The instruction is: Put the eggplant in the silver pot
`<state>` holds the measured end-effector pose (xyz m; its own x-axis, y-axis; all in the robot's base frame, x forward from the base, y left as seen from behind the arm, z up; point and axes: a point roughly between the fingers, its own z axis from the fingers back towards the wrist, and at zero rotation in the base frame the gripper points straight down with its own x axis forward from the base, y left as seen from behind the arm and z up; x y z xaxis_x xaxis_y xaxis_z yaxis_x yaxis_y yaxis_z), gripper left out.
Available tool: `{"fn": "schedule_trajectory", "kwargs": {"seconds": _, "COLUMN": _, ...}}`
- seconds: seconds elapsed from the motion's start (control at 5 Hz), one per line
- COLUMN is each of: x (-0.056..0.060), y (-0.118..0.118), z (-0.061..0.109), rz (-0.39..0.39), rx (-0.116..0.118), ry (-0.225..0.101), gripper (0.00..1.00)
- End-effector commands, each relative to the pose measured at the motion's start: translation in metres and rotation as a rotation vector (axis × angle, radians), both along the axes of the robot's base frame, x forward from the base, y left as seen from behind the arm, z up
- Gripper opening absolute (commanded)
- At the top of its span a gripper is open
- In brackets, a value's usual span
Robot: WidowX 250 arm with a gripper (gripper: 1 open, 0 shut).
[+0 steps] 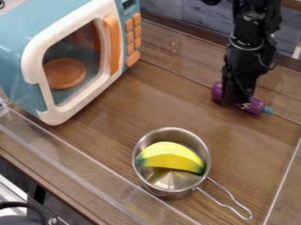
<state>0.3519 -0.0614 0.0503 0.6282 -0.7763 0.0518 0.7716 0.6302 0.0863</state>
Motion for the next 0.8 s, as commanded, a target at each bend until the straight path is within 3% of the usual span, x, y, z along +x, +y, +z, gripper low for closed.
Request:
{"fn": "schedule_trajectory", "kwargs": {"seconds": 0.0, "x": 0.004, "y": 0.002, "z": 0.025, "rz": 0.013, "rx": 0.000, "ry": -0.051, "gripper": 0.00}}
{"fn": "schedule_trajectory", "kwargs": {"seconds": 0.2, "x": -0.001, "y": 0.004, "z": 0.037, "rz": 0.039, "rx": 0.011, "ry": -0.047, "gripper": 0.00}}
{"fn": "schedule_trajectory", "kwargs": {"seconds": 0.6, "x": -0.013, "y": 0.013, "z": 0.076, "rz": 0.095, "rx": 0.052, "ry": -0.054, "gripper": 0.00}}
